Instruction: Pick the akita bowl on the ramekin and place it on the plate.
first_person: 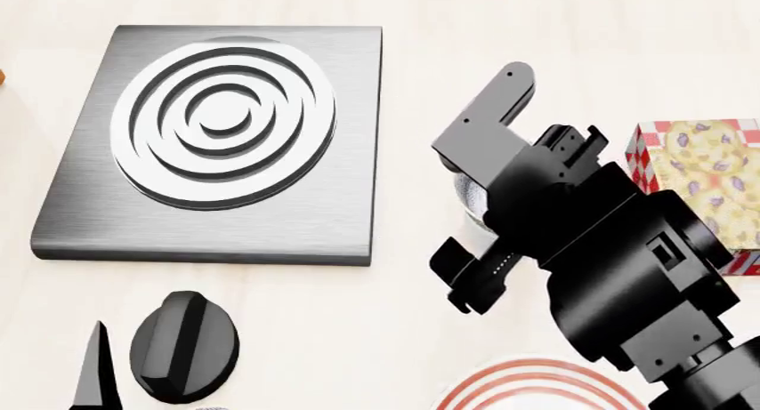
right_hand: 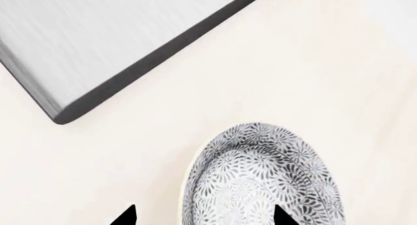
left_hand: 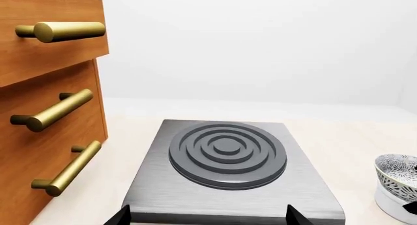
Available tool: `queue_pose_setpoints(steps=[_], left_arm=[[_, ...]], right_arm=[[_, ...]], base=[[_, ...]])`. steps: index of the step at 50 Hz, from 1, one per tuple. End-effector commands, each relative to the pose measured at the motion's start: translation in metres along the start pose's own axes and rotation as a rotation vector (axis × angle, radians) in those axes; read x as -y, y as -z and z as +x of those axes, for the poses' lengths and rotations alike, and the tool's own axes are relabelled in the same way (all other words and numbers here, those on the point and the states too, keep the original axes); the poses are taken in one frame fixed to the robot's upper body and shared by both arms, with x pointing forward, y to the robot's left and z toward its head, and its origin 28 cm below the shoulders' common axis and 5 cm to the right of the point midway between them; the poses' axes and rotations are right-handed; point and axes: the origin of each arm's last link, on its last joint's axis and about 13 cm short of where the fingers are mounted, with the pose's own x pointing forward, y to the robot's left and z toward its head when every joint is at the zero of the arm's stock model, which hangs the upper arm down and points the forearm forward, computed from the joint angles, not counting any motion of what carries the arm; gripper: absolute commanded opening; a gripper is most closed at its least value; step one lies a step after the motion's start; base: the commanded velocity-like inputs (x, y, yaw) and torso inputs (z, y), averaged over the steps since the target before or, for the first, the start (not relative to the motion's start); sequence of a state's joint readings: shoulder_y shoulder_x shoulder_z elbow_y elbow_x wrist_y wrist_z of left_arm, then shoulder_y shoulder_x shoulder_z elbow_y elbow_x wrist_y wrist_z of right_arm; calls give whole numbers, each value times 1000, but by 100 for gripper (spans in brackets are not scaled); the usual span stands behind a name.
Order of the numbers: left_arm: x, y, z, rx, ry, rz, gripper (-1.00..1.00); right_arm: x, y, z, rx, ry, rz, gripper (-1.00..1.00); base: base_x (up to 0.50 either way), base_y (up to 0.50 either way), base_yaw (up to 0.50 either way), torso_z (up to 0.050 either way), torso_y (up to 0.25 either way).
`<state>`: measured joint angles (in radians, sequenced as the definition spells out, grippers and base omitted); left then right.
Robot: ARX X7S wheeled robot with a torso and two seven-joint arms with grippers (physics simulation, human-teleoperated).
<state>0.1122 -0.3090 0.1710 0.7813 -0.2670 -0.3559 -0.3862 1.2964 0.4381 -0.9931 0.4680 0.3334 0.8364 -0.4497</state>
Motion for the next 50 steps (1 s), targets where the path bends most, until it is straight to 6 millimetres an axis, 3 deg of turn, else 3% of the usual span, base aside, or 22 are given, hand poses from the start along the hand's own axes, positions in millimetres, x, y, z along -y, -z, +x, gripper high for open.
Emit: queue_pose_setpoints(steps=[1, 15, 16, 35, 50], left_arm=[[0, 0, 0, 0, 1, 1, 100], [0, 0, 0, 0, -1, 2, 100], [0, 0, 0, 0, -1, 2, 100], [0, 2, 0, -5, -6, 5, 100], [1, 3, 1, -8, -7, 2, 100]], right_arm=[[-1, 4, 3, -3, 4, 12, 100], [-2, 9, 6, -12, 7, 18, 100], [-2, 9, 7, -9, 10, 16, -100], [-4, 10, 5, 0, 5, 1, -100], [30, -17, -7, 215, 313, 18, -100]], base=[[0, 0, 0, 0, 0], [0, 0, 0, 0, 0], [0, 0, 0, 0, 0], [0, 0, 0, 0, 0], [0, 0, 0, 0, 0]])
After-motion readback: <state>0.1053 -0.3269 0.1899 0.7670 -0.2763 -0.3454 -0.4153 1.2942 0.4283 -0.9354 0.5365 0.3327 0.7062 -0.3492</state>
